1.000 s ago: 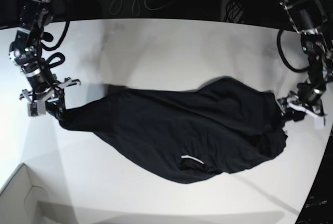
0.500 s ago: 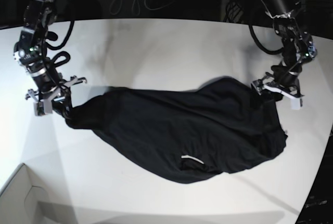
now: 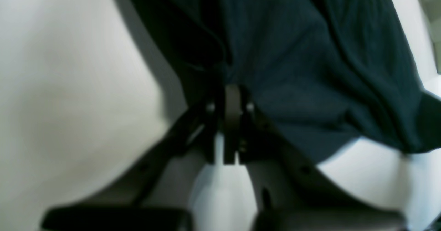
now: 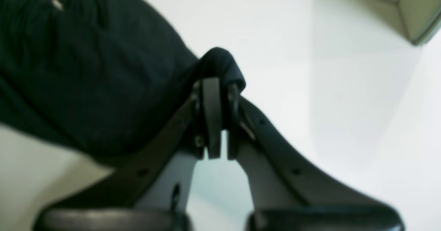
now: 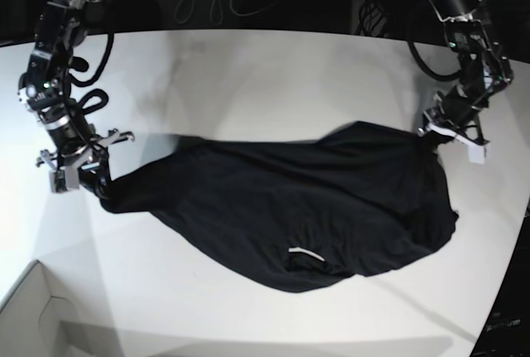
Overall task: Layout the t-shirt on the table in an organized manner, then fold the t-shirt properly
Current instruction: 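Lift the shirt with both grippers and stretch it between them, then hold the black t-shirt taut between both grippers above the table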
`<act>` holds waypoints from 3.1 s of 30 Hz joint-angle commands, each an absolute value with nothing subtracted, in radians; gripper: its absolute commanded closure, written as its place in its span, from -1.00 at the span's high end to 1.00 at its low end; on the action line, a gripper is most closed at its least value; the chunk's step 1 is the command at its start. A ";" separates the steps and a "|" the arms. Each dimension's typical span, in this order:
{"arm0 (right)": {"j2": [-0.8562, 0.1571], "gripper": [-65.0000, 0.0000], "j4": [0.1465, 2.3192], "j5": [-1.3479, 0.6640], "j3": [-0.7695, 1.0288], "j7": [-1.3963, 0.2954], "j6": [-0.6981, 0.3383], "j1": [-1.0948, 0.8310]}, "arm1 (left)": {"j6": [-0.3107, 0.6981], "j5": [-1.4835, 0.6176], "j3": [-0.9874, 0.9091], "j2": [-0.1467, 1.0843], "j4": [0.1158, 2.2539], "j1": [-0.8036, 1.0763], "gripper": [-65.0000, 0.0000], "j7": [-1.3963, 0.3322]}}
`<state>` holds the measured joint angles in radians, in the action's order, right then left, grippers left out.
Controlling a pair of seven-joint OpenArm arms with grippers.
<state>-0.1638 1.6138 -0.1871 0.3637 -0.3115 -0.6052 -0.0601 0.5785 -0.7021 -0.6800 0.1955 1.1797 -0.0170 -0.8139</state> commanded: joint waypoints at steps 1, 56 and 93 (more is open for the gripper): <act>-0.177 -1.00 1.630 -0.200 0.369 -0.280 -0.601 -0.045 | 0.587 -0.771 -0.699 0.228 1.198 -0.028 -1.00 -0.808; -0.193 -1.00 1.348 -0.154 0.286 -0.366 -0.601 0.265 | 0.588 -0.380 -0.808 0.265 0.909 -0.486 0.59 -0.762; -0.170 -1.00 1.346 -0.156 0.291 -0.363 -0.601 0.219 | 0.578 -0.498 -0.809 0.231 0.943 -0.286 0.59 -0.591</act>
<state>-0.1581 1.3300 -0.1379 0.2878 -0.3923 -0.6044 0.1963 0.5655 -0.4793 -0.8089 0.2157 0.9253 -0.2630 -0.6159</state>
